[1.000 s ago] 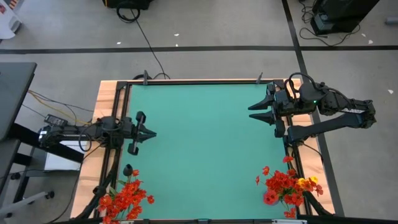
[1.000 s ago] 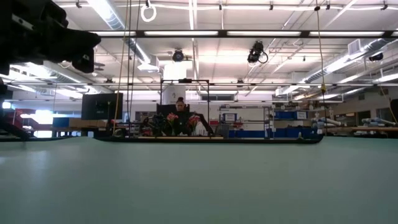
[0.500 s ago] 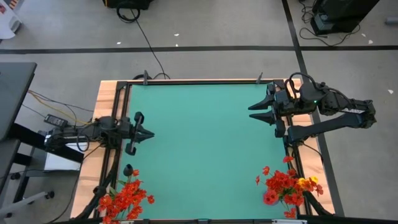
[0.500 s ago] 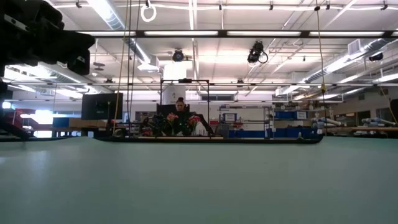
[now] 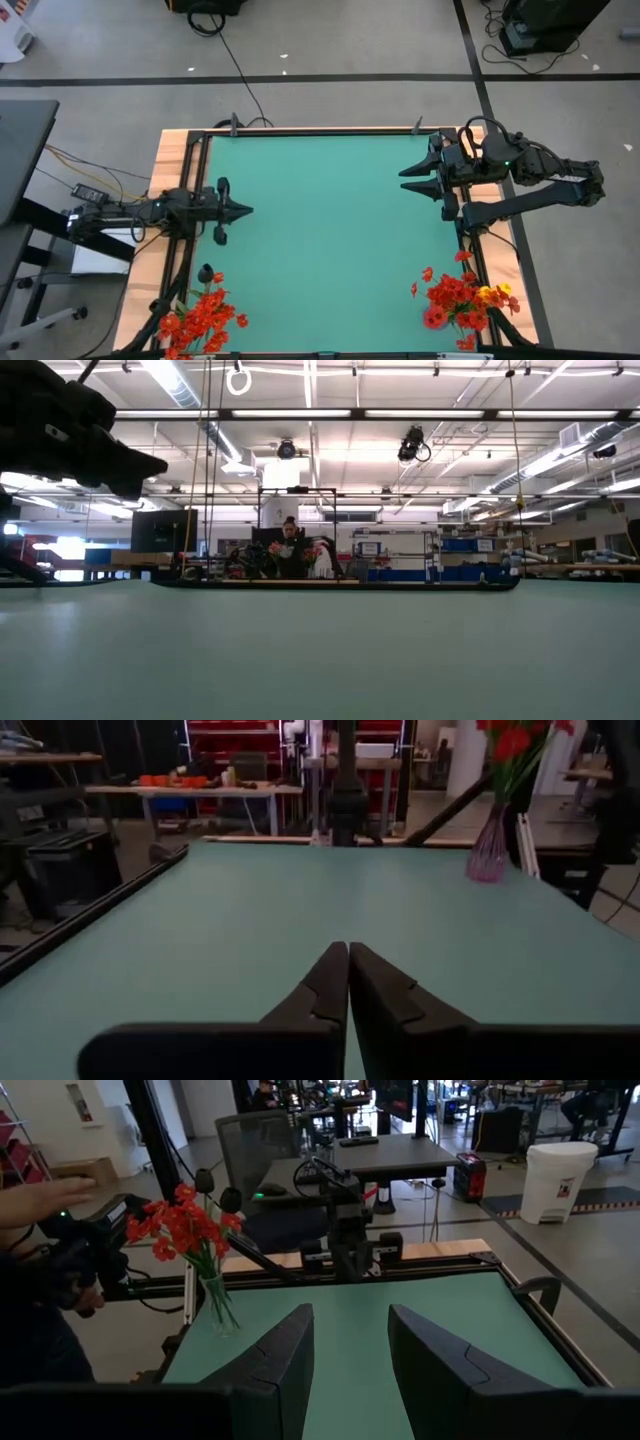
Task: Sort flowers into vase by color
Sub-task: Return to Home Position
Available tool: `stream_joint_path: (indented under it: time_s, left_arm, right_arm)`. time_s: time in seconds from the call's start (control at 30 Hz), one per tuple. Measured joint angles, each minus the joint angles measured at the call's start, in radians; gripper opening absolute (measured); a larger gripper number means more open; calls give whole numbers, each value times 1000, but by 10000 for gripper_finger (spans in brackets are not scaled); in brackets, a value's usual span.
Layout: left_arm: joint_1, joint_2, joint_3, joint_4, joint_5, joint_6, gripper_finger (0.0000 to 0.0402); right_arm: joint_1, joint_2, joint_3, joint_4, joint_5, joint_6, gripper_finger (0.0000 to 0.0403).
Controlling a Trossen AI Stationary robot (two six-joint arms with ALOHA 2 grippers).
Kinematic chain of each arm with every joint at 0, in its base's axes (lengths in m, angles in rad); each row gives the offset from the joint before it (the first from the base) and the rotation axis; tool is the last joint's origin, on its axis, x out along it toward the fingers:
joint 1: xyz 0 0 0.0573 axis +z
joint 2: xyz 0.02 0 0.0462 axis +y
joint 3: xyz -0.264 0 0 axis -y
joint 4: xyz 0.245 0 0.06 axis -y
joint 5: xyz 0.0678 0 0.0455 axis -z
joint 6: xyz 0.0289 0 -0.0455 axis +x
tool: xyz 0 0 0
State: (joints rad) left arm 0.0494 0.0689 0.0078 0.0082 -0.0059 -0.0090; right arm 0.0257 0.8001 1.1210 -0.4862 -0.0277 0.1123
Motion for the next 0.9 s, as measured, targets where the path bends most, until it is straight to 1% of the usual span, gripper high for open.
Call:
stream_joint_path:
  time_s: [0.13,0.9]
  left_arm:
    - [0,17,0,0,0,-7,16]
    - [0,16,-1,2,0,-4,16]
  right_arm:
    - [0,0,0,0,0,0,140]
    - [0,0,0,2,0,0,140]
